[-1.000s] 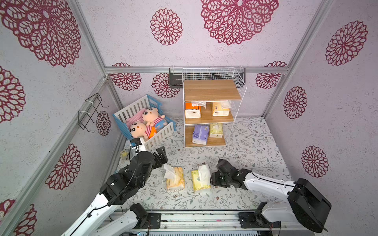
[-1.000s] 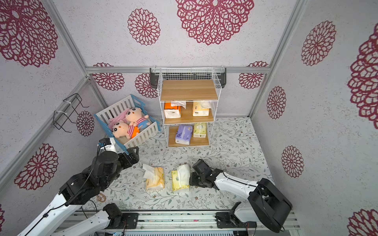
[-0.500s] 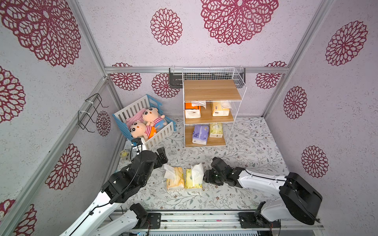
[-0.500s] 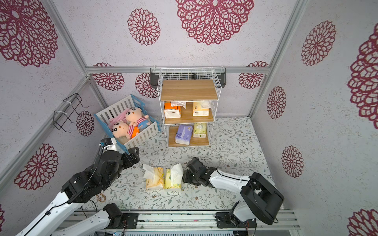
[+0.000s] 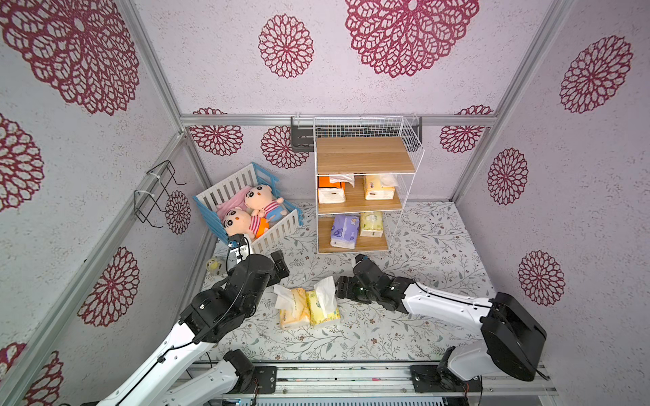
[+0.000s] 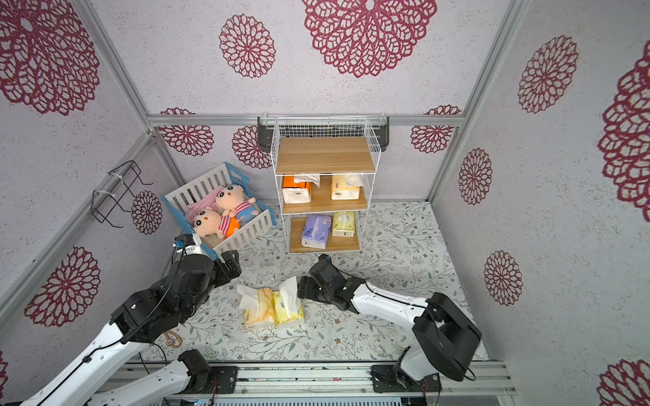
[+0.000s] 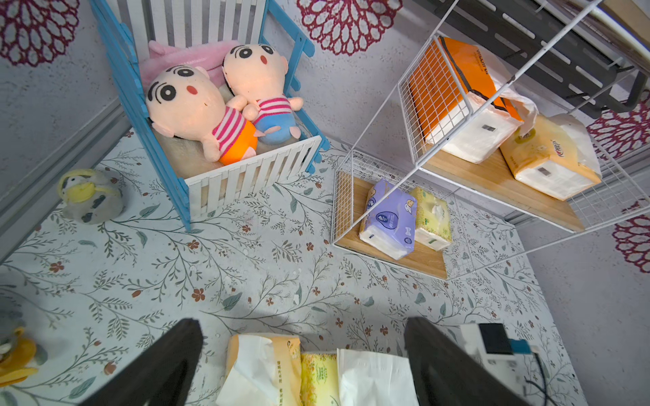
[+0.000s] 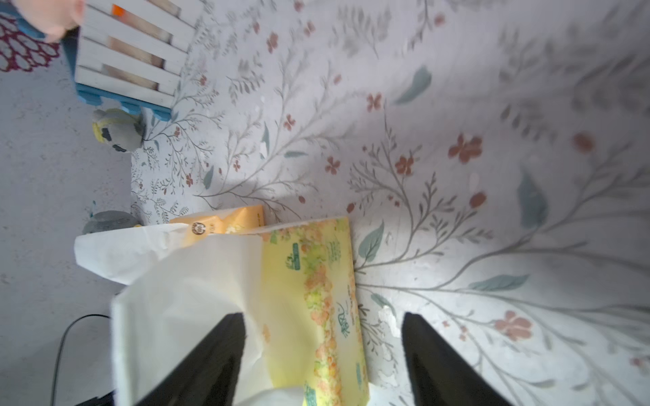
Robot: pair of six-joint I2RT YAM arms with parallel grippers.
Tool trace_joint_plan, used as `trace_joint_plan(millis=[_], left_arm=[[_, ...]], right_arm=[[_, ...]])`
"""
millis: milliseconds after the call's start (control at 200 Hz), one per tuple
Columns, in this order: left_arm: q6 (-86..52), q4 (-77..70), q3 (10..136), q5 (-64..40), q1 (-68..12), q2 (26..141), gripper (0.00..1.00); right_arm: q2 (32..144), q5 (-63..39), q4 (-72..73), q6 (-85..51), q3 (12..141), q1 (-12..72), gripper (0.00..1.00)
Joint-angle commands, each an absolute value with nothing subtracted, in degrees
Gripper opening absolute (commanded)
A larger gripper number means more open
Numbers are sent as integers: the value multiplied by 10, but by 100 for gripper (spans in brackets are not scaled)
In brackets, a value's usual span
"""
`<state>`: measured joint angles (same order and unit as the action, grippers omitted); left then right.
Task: Remove the tissue boxes from the shelf
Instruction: Place the box of tissues at the center of the board, then pick up a box of tissues from the shelf.
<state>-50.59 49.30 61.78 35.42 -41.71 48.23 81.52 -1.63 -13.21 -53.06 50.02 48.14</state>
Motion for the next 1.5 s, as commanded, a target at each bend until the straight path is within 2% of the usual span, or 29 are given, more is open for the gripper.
trace_joint_plan(millis=[0,110,245,350,415,641,776,996,1496], left_arm=[[-485,457,631,367,-407,478,97],[-464,410,641,298,-356,495,97],[-455,358,654,178,-286,541,97],[-454,316,668,136,-268,586,97],[-455,293,682,116,-265,617,97],[-456,241,747,53,-262,737,97],[-456,227,772,36,-262,785,98],[-457,179,772,36,-262,815,100],[-425,126,825,26,-258,898,91]], right_arm=[[742,85,-190,-488,540,481,99],[674,140,-201,-481,530,474,99],[581,78,-116,-453,476,426,99],[544,54,-105,-443,472,384,85],[540,57,-102,-425,482,375,85],[598,38,-85,-407,540,356,85],[635,23,-44,-424,560,343,81],[696,-5,41,-459,584,314,74],[814,-16,94,-469,667,271,76]])
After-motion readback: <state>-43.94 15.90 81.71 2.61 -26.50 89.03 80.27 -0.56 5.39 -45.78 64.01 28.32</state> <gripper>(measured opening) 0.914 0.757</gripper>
